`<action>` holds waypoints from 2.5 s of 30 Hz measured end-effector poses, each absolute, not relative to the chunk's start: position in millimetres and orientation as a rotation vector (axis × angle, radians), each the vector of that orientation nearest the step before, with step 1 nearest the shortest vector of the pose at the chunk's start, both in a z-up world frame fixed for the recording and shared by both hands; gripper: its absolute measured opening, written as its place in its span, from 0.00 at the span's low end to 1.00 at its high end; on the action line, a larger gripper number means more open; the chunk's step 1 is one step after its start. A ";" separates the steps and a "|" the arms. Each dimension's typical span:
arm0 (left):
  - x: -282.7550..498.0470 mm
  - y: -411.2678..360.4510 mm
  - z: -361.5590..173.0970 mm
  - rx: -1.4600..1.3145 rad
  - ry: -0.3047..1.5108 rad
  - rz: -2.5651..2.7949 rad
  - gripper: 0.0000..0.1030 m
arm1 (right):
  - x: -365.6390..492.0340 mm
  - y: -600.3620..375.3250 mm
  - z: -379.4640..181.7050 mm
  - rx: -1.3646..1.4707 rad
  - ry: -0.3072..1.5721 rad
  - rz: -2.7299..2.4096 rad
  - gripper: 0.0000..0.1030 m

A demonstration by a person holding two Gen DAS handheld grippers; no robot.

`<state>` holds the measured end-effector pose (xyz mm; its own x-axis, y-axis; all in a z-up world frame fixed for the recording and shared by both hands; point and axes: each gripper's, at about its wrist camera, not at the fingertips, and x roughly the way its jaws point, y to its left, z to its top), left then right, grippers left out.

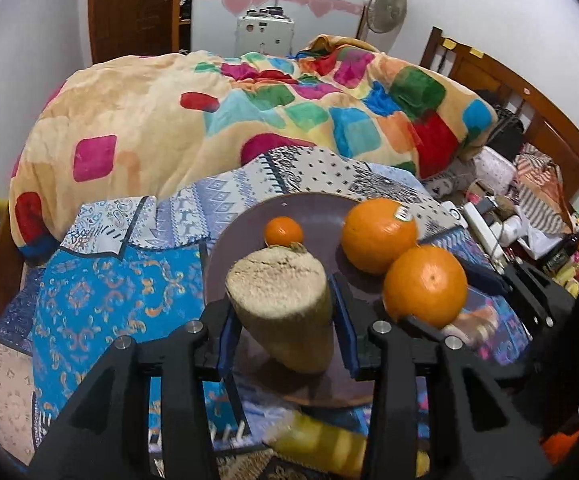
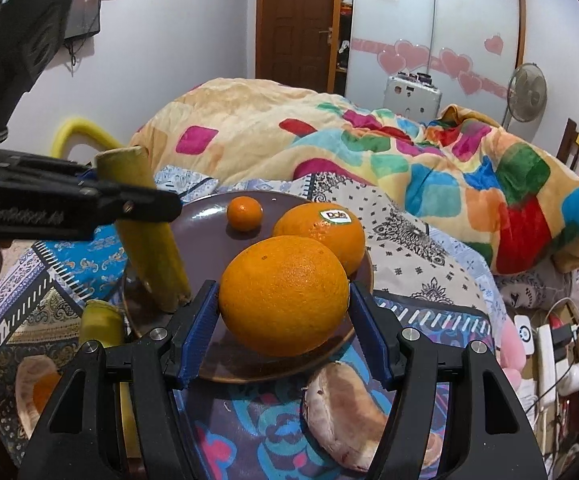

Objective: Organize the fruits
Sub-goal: 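Release the orange onto the plate while the left tool releases the yellow fruit there, then grasp the other mandarin with the left tool while the right approaches a yellow fruit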

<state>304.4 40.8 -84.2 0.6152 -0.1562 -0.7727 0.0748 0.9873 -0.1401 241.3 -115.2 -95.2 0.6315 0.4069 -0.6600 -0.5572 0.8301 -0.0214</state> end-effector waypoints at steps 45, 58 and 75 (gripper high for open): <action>178.1 27.9 -60.4 0.015 0.778 -0.078 0.56 | 157.9 -142.9 -52.1 -0.189 0.621 0.559 0.62; 150.6 11.0 -99.1 0.001 0.868 -0.135 0.56 | 132.8 -153.8 -73.4 -0.182 0.663 0.562 0.62; 153.7 3.0 -125.8 -0.036 0.901 -0.202 0.35 | 132.4 -151.6 -91.0 -0.168 0.705 0.598 0.62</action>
